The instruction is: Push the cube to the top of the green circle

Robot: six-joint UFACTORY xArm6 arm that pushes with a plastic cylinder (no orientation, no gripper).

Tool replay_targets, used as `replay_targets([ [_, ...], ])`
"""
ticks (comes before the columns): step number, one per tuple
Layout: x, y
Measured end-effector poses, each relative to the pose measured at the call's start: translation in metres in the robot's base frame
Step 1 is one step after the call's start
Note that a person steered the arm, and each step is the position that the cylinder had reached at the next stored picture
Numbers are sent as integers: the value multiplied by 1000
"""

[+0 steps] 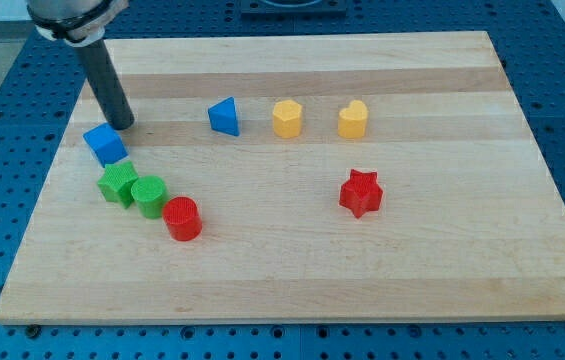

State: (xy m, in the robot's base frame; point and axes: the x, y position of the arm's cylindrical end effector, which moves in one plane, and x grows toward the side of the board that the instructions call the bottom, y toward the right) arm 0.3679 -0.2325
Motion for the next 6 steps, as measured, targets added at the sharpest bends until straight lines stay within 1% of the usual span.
replay_targets([
  [1, -7, -1],
  [2, -39, -3],
  [3, -31, -19],
  [4, 15, -29],
  [6, 69, -34],
])
